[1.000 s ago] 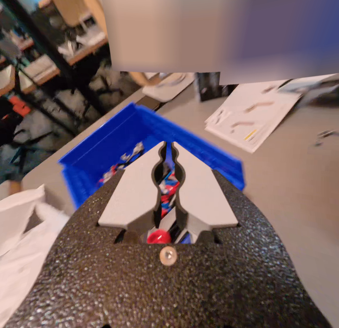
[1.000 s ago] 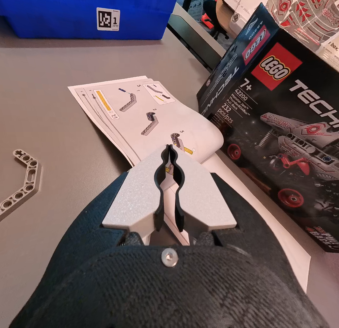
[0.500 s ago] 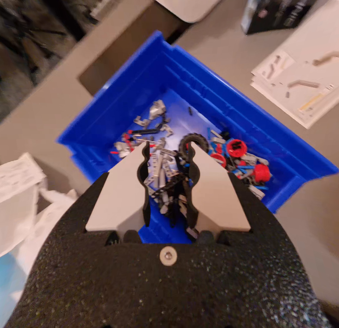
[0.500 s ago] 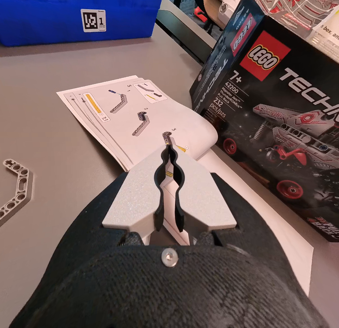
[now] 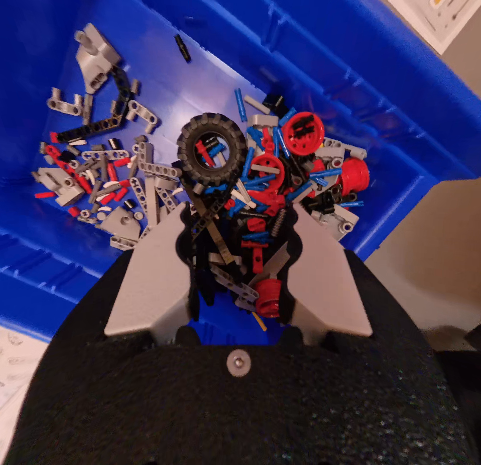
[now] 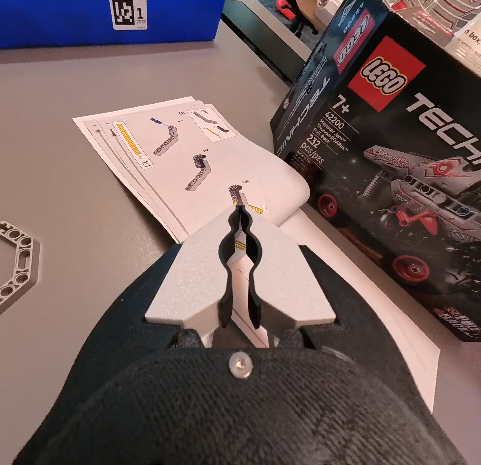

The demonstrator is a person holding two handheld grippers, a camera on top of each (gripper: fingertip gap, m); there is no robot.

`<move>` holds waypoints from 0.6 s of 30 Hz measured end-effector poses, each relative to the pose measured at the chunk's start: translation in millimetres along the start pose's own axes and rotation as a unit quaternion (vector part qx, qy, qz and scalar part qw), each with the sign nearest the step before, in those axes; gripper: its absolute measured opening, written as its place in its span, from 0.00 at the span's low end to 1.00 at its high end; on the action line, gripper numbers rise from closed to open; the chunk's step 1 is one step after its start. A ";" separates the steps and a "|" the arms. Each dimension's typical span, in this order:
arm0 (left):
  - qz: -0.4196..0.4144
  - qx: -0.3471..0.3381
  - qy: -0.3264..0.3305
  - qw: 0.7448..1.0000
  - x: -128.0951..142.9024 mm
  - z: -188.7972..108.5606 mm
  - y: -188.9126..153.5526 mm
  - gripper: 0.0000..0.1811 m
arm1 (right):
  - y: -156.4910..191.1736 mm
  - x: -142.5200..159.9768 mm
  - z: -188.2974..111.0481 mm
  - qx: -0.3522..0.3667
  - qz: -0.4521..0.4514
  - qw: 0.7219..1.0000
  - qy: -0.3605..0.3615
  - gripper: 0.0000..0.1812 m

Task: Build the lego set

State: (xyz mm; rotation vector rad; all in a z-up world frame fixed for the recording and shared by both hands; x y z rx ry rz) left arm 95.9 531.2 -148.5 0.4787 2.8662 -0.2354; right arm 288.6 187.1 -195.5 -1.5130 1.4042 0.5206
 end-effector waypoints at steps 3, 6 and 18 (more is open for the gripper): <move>0.029 0.027 0.010 0.999 0.0 1.9 -10.7 0.38 | 0.1 0.0 -0.1 0.000 -0.001 1.000 0.000 0.00; 0.054 0.062 0.011 0.997 -1.3 1.3 -30.8 0.27 | -0.2 -0.5 -1.0 0.000 0.001 1.000 -0.004 0.00; -0.104 -0.055 -0.094 0.988 3.9 23.4 -78.6 0.12 | -6.7 -3.1 -8.4 -0.001 0.030 0.999 -0.037 0.00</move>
Point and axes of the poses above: each gripper's, where its closed fingertips meet, z out along the fingers, x out of its underside, y = z × x across the jaws, the point moved 8 cm from there along -z, back along the fingers, and after that the axes turned 5 degrees about x, right-handed, at the moved point
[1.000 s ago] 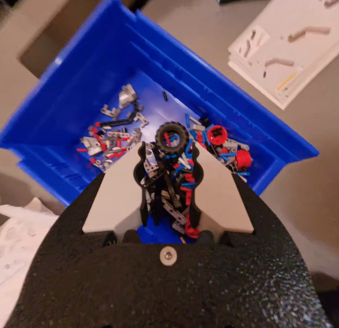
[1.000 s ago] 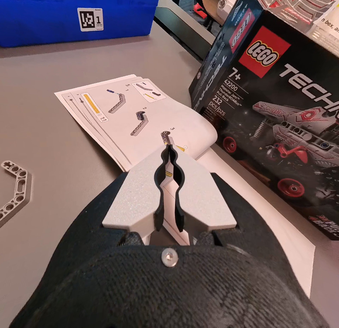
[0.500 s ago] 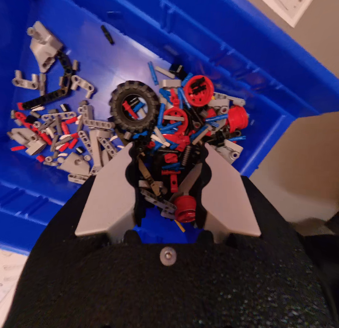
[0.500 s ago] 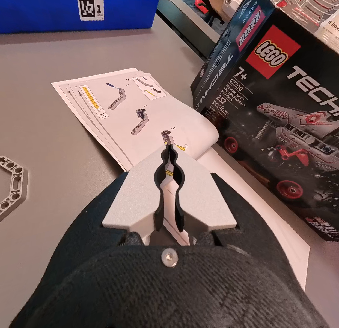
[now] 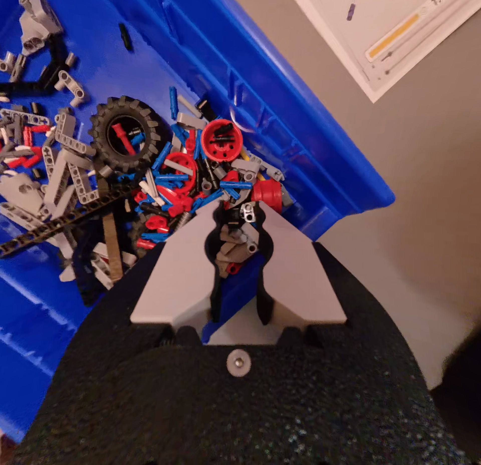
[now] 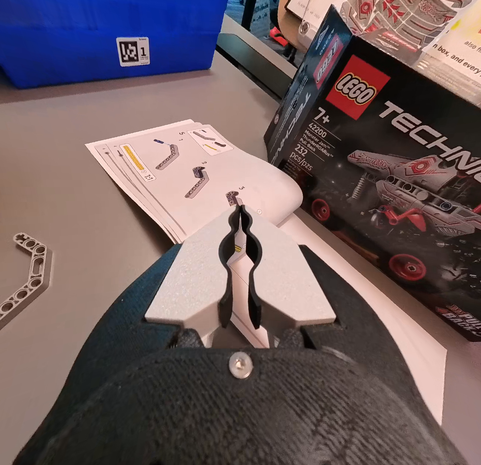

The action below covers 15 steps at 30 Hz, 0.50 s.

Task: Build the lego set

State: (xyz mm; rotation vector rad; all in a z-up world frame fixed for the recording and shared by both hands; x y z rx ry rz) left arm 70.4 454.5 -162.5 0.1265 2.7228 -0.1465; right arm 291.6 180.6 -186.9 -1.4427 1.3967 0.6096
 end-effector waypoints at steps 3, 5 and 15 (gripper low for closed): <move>-0.029 -0.021 -0.035 0.999 -2.7 0.4 -3.6 0.08 | 0.2 -0.4 -1.0 -0.007 0.002 1.000 -0.004 0.00; -0.036 -0.025 -0.028 0.999 -2.0 2.4 -5.2 0.07 | 0.0 -0.5 -1.2 -0.008 0.003 1.000 -0.005 0.00; -0.057 -0.036 -0.022 0.997 -2.6 1.5 0.8 0.08 | -0.3 -1.2 -2.9 -0.011 0.006 1.000 -0.012 0.00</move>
Point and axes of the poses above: each gripper's, where its closed fingertips meet, z out along the fingers, x out of its underside, y = z × x across the jaws, the point moved 8 cm from there along -z, back along the fingers, and after that the axes turned 5 degrees about x, right-handed, at the moved point
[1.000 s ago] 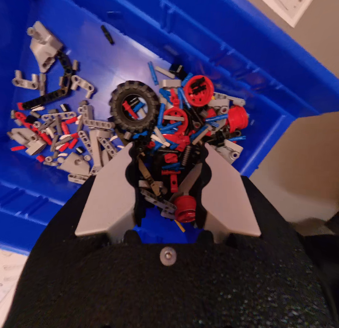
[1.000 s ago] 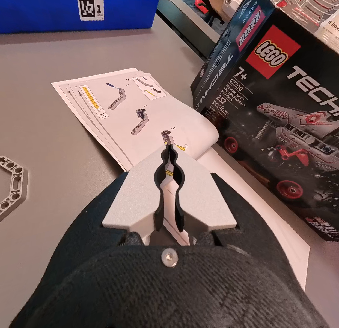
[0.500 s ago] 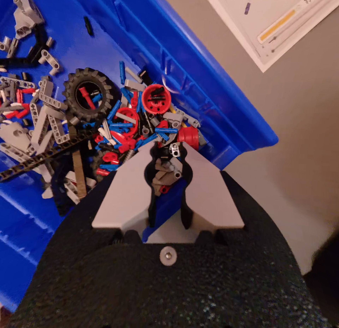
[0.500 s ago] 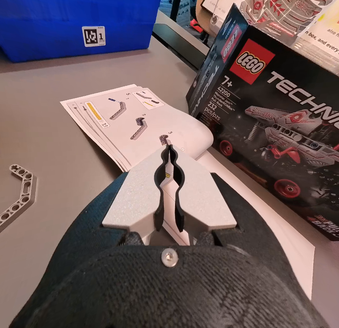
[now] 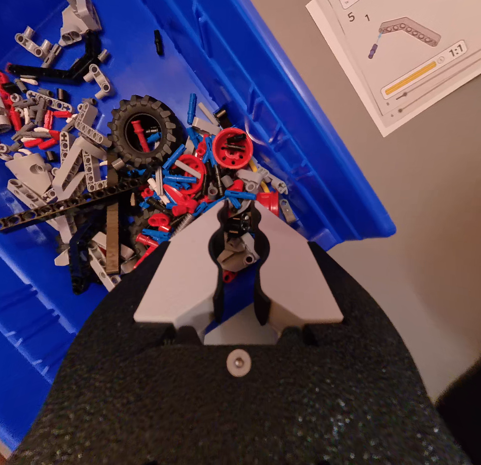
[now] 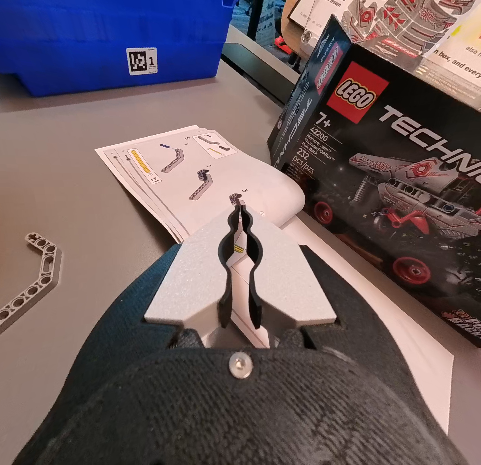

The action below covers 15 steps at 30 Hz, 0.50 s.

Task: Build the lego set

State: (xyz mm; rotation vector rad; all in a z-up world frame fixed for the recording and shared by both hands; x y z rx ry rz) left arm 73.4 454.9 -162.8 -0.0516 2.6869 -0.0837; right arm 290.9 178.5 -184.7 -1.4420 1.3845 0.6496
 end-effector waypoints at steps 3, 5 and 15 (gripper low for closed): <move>-0.015 0.013 -0.007 1.000 1.5 0.5 2.7 0.08 | -0.5 -0.1 -0.4 -0.001 0.003 1.000 -0.002 0.00; 0.001 0.007 0.000 1.000 3.1 2.0 0.8 0.08 | -0.4 0.0 0.0 -0.001 0.002 1.000 0.000 0.00; 0.067 -0.045 0.006 0.997 5.7 2.9 -1.5 0.08 | 0.5 0.4 0.8 -0.003 -0.001 1.000 0.004 0.00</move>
Point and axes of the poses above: each gripper's, where its closed fingertips meet, z out along the fingers, x out of its underside, y = z × x across the jaws, the point moved 8 cm from there along -z, back along the fingers, and after that the axes turned 5 degrees about x, right-handed, at the moved point
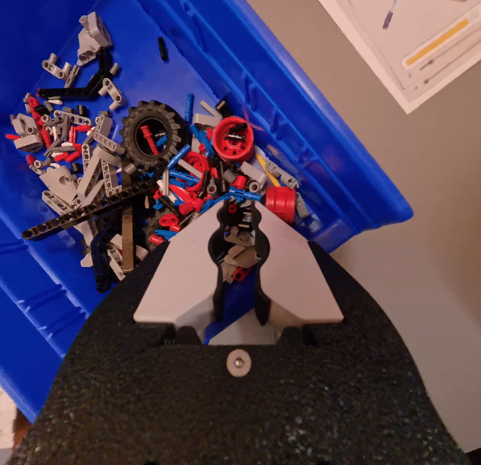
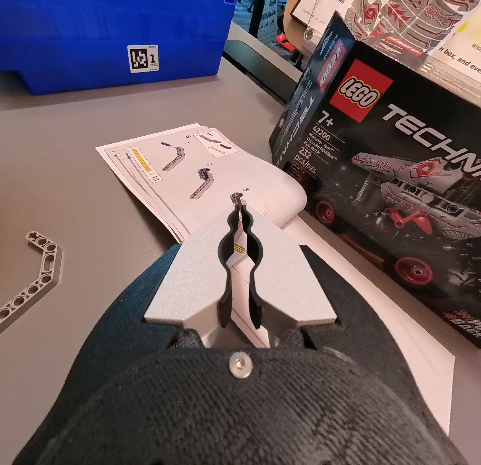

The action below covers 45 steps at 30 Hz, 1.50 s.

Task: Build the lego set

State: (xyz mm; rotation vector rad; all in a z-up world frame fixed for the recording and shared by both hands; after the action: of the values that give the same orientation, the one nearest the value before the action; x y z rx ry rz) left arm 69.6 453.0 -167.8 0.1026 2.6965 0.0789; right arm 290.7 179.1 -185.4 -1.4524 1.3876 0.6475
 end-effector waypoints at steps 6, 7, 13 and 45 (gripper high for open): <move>0.015 0.006 -0.002 1.000 2.9 -2.2 1.5 0.06 | 0.0 -0.1 -0.2 -0.001 0.000 1.000 -0.002 0.00; 0.011 0.008 -0.001 1.000 3.9 -3.6 3.1 0.06 | -0.1 0.0 -0.2 -0.001 0.001 1.000 -0.002 0.00; 0.004 0.029 -0.003 1.000 1.0 -4.8 6.2 0.03 | 0.5 0.3 0.7 -0.003 -0.001 1.000 0.002 0.00; 0.152 0.028 -0.022 0.988 -7.9 2.9 -2.4 0.10 | 2.2 1.1 1.4 -0.009 -0.010 1.000 0.007 0.00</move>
State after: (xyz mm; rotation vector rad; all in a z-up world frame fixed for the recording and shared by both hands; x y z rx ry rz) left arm 77.7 450.0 -167.2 0.5250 2.6183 0.0923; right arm 289.1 180.2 -187.5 -1.4849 1.3792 0.6405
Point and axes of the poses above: each gripper's, where its closed fingertips meet, z out along the fingers, x out of its underside, y = z × x across the jaws, the point moved 8 cm from there along -z, back along the fingers, and after that the axes turned 5 degrees about x, right-handed, at the moved point
